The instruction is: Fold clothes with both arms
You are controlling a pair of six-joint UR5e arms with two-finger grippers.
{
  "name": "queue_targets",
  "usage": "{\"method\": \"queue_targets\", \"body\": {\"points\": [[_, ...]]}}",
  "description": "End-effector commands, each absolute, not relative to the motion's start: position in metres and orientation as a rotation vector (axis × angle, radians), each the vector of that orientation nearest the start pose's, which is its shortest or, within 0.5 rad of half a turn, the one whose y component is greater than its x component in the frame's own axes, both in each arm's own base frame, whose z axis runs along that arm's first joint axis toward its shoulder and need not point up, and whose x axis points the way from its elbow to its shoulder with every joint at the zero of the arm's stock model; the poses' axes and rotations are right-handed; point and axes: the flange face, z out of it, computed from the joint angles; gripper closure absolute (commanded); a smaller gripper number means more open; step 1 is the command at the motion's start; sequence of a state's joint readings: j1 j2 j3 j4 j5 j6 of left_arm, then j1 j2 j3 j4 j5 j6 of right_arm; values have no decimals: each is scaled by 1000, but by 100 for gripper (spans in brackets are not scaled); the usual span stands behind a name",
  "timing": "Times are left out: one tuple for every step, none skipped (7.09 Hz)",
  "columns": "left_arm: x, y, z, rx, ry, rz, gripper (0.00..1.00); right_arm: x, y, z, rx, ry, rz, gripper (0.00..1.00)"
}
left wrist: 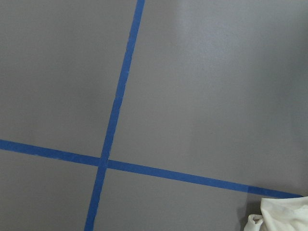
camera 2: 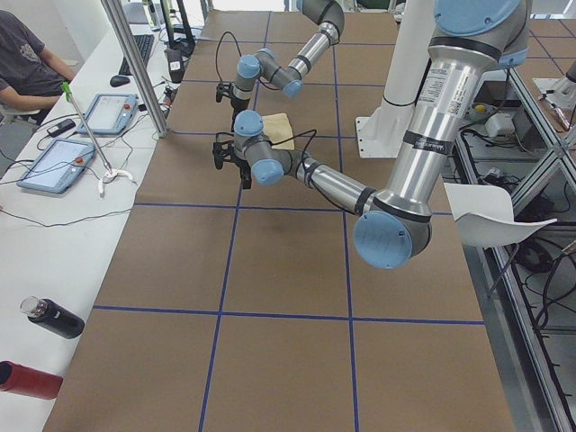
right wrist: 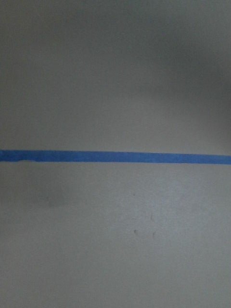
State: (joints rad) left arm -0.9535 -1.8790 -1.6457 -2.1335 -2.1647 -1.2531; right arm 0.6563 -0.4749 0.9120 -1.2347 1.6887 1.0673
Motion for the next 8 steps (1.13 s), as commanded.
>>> {"method": "queue_targets", "body": {"points": [[268,-562,387,143,1062,-258,1,-588,-651,185,323,-736,59,0],[261,-565,388,152,1061,-244,1,-586,-643,175,302,-777,32,0],[262,-566,387,153,1063,-241,1,-581,-625,170,256,-838,-12,0],[263,-566,387,152,1064,-241,1,-589,-607,182,238,-841,-36,0],[264,-566,389,149,1060,-242,1,-605,-595,194,225,-826,-53,0],[264,-566,390,147,1058,-243,1,-611,-595,200,220,-810,-50,0],[264,-566,390,148,1059,-242,1,-616,-604,204,240,-776,-33,0],[265,-566,392,144,1056,-243,1,-622,-610,210,258,-744,-46,0]]}}
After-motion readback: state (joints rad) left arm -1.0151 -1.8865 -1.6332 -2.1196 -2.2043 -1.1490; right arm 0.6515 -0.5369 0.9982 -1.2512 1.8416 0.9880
